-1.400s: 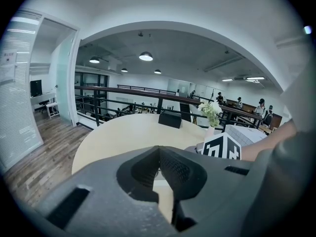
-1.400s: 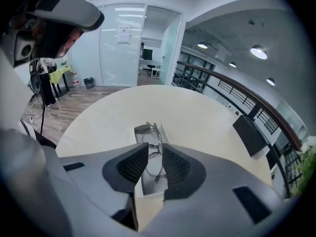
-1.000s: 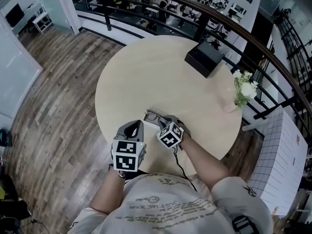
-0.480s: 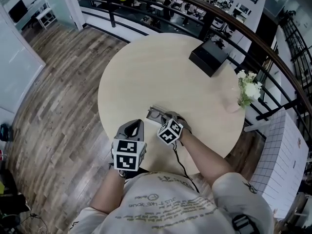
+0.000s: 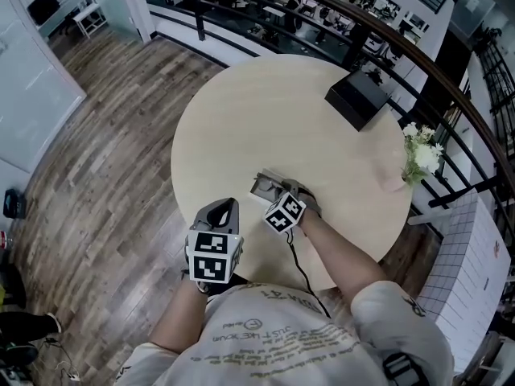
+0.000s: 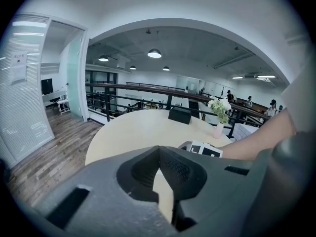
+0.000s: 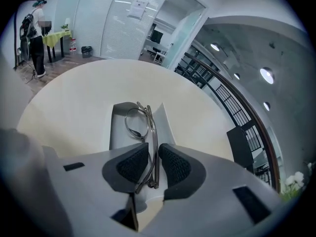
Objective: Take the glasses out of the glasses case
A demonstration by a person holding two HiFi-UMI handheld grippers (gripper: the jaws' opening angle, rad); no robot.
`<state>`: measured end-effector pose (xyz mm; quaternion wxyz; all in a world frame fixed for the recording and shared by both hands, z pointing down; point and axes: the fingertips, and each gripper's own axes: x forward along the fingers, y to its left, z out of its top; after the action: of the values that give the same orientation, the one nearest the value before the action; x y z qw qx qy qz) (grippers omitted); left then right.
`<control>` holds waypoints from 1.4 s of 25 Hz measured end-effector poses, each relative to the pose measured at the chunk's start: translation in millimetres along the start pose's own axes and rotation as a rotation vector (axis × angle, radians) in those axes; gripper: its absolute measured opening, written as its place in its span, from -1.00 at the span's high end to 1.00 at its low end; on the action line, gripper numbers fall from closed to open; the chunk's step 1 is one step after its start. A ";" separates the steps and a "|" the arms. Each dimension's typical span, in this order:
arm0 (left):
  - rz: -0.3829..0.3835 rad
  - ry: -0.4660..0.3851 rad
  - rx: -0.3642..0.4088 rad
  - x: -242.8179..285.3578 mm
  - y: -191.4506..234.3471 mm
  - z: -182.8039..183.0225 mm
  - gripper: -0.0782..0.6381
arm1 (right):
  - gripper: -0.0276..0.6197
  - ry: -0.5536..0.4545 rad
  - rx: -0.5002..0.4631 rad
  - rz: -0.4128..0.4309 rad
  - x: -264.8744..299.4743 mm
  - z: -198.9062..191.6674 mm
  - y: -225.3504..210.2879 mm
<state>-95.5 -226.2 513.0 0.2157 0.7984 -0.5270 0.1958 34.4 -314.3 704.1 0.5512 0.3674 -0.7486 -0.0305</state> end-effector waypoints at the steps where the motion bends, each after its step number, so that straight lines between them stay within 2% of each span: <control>1: 0.004 0.001 -0.003 -0.7 0.8 -0.8 0.75 | 0.62 0.002 0.000 -0.007 0.5 0.9 -2.0; 12: 0.022 0.022 -0.016 -2.8 0.8 -8.4 0.75 | 0.77 0.043 -0.069 -0.081 12.2 -1.0 -10.0; 19: 0.024 0.024 -0.016 -3.0 2.1 -8.8 0.75 | 0.79 0.029 -0.063 -0.062 10.9 1.1 -8.6; 25: 0.015 0.014 -0.005 -2.9 -2.8 -5.5 0.75 | 0.80 -0.013 -0.022 -0.065 -2.5 6.3 -7.9; 30: 0.003 0.006 0.012 -1.6 -11.2 -2.9 0.75 | 0.80 -0.077 -0.009 -0.068 -18.5 17.8 -8.6; 35: -0.004 -0.007 0.021 -3.0 -18.1 2.0 0.75 | 0.81 -0.156 0.051 -0.073 -42.8 31.8 -13.8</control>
<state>-79.7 -218.7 507.2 0.2058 0.8023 -0.5242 0.1978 19.8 -310.8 651.1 0.4801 0.4051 -0.7757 -0.0599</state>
